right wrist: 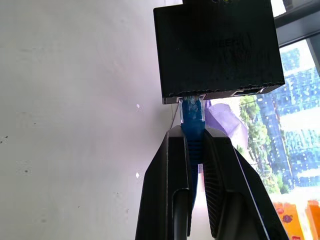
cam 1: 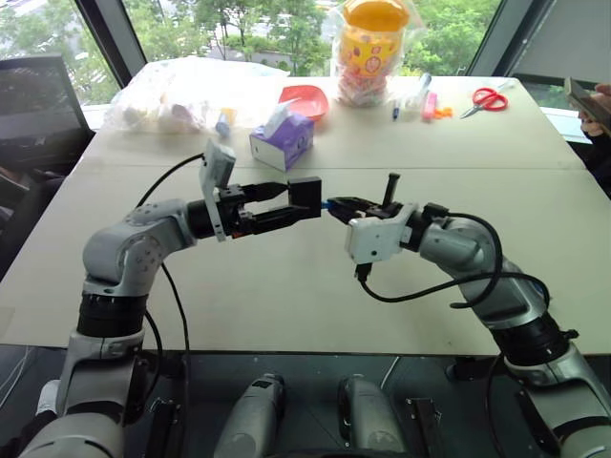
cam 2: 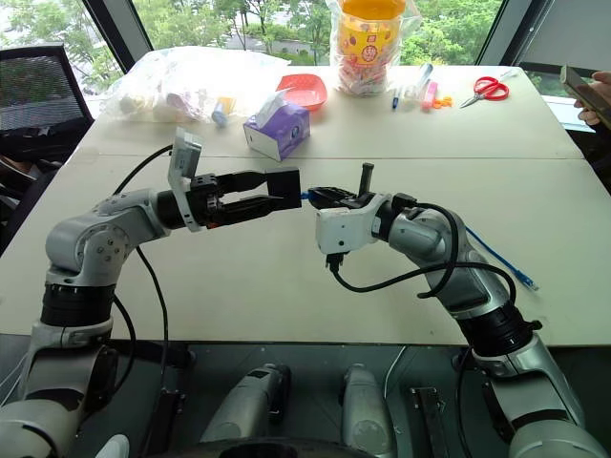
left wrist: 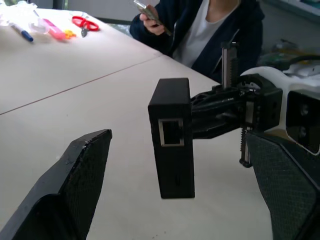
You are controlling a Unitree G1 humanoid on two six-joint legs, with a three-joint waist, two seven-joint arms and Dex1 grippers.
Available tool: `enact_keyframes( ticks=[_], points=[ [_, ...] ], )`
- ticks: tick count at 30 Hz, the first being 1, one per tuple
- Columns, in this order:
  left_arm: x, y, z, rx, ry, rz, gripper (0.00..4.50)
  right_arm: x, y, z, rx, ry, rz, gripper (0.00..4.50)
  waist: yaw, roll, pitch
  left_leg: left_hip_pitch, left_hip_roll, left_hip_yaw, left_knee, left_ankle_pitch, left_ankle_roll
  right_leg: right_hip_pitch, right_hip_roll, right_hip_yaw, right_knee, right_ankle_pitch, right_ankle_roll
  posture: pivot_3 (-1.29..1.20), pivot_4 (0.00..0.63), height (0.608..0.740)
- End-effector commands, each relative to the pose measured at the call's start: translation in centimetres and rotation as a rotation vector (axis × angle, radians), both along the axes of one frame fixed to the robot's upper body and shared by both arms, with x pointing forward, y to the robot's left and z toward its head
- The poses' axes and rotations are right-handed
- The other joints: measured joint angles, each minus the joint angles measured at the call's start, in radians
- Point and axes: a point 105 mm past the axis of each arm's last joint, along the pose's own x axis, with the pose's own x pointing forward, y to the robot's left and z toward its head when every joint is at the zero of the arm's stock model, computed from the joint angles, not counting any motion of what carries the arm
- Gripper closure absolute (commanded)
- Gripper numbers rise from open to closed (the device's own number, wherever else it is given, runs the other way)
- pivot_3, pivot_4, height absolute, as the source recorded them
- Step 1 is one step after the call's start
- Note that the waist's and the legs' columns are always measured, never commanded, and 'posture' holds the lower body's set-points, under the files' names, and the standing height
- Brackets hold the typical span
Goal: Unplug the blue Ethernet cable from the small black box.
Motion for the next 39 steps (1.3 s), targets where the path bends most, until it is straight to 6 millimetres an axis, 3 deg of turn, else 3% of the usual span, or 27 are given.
enact_keyframes(
  ticks=[1, 6, 11, 15, 20, 27, 35, 38, 39],
  points=[
    [-0.2, -0.1, 1.2, -0.026, -0.036, -0.014, 1.79, -1.0, 0.8, 1.2, 0.016, -0.040, 0.036, 4.50, 0.000, 0.000, 0.000, 0.000, 0.000, 0.000, 0.000, 0.000, 0.000, 0.000, 0.000, 0.000, 0.000, 0.000, 0.000, 0.00, 0.150, 0.740],
    [-0.4, -0.4, 1.0, -0.029, -0.028, -0.031, 4.05, -1.3, 1.1, 1.1, 0.008, -0.036, 0.045, 4.50, 0.000, 0.000, 0.000, 0.000, 0.000, 0.000, 0.000, 0.000, 0.000, 0.000, 0.000, 0.000, 0.000, 0.000, 0.000, 0.00, 0.150, 0.740],
    [-0.2, -0.2, 0.8, -0.019, -0.020, -0.030, 4.03, -0.8, 1.0, 1.5, 0.033, 0.019, 0.033, 4.50, -0.001, 0.000, 0.000, 0.000, 0.000, 0.000, 0.000, 0.000, 0.000, 0.000, 0.000, 0.000, 0.000, 0.000, 0.000, 0.00, 0.150, 0.740],
    [0.0, 0.3, 0.6, 0.019, -0.015, -0.026, 4.03, -0.9, 0.1, 1.2, 0.116, 0.345, 0.025, 2.74, -0.001, 0.000, 0.000, 0.000, 0.000, 0.000, 0.000, 0.000, 0.000, 0.000, 0.000, 0.000, 0.000, 0.000, 0.000, 0.00, 0.150, 0.740],
    [-1.0, 0.7, 0.0, 0.112, -0.043, -0.125, 4.03, -3.2, 1.1, 1.8, 0.237, 0.843, 0.099, 0.24, -0.003, 0.000, 0.000, 0.000, 0.001, 0.000, 0.000, 0.000, 0.000, 0.000, 0.000, 0.000, 0.000, 0.000, 0.000, 0.00, 0.150, 0.740],
    [-1.3, 0.8, 0.2, 0.164, -0.107, -0.191, 4.03, -3.3, 2.0, 2.2, 0.264, 1.302, 0.070, 0.24, 0.000, 0.000, 0.000, 0.000, 0.001, 0.000, -0.001, 0.000, 0.000, 0.000, 0.000, 0.000, -0.001, -0.001, -0.003, 0.00, 0.150, 0.740],
    [-1.1, 0.5, 0.6, 0.149, -0.121, -0.201, 4.03, -1.7, 3.0, 1.6, 0.248, 1.339, -0.001, 0.24, -0.002, 0.000, 0.000, -0.001, 0.001, 0.000, -0.002, 0.000, 0.000, -0.002, 0.000, 0.000, -0.001, 0.000, -0.001, 0.00, 0.150, 0.740],
    [-1.2, 0.3, 0.6, 0.148, -0.121, -0.207, 4.03, -1.4, 3.2, 1.4, 0.238, 1.337, -0.007, 1.12, -0.003, 0.000, 0.000, -0.001, 0.001, 0.000, -0.002, 0.000, 0.000, -0.002, 0.000, 0.000, -0.001, 0.000, -0.001, 0.00, 0.150, 0.740],
    [-1.3, 0.3, 0.6, 0.147, -0.120, -0.210, 4.03, -1.3, 3.3, 1.3, 0.230, 1.335, -0.011, 1.60, -0.004, 0.000, 0.000, -0.001, 0.001, 0.000, -0.002, 0.000, 0.000, -0.002, 0.000, 0.000, -0.001, 0.000, -0.001, 0.00, 0.150, 0.740]
  ],
)
